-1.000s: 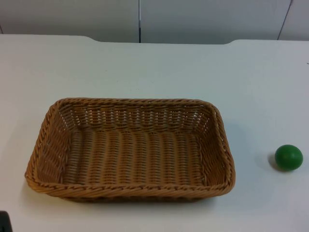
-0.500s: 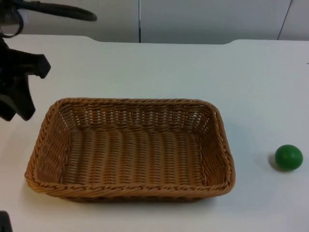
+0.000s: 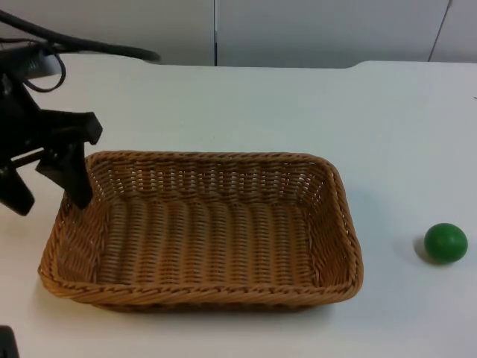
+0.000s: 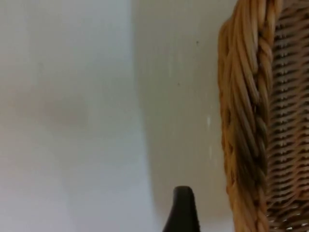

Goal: Pick up the basket with the left hand and place the ball into the basket with the right hand.

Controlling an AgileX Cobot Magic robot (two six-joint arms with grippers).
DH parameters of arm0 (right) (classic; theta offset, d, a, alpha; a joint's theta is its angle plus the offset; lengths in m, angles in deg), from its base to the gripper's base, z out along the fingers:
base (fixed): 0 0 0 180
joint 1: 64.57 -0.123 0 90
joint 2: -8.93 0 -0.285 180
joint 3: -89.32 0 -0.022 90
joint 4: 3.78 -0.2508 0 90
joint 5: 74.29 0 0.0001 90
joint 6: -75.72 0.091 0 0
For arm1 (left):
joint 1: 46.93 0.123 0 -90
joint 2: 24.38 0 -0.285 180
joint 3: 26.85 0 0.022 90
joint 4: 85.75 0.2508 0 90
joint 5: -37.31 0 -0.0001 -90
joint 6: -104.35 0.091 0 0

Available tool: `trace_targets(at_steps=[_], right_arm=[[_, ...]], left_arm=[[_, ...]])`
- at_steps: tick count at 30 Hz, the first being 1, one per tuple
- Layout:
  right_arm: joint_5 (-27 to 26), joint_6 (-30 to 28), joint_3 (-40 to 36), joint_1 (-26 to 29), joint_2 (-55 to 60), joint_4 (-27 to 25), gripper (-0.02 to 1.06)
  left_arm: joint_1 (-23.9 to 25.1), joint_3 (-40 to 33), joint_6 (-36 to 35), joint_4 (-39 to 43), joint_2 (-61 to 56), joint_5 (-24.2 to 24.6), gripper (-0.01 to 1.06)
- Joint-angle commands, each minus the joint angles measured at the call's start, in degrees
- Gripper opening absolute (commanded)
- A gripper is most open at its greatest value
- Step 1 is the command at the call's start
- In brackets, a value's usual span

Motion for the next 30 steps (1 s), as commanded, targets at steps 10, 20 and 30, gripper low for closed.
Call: trace_targets(at_steps=[10, 20, 30], right_arm=[[-0.44, 0.15, -0.34, -0.17, 0.50, 0.09, 0.00], [-0.44, 0.15, -0.34, -0.17, 0.50, 0.09, 0.00], [-0.44, 0.15, -0.34, -0.17, 0.50, 0.09, 0.00]], left_arm=[[-0.47, -0.35, 5.47, -6.31, 0.28, -5.58, 0.64], [-0.47, -0.62, 5.47, -4.81, 5.13, -5.43, 0.63], [-0.47, -0.62, 5.47, -4.68, 6.15, -8.44, 0.46]])
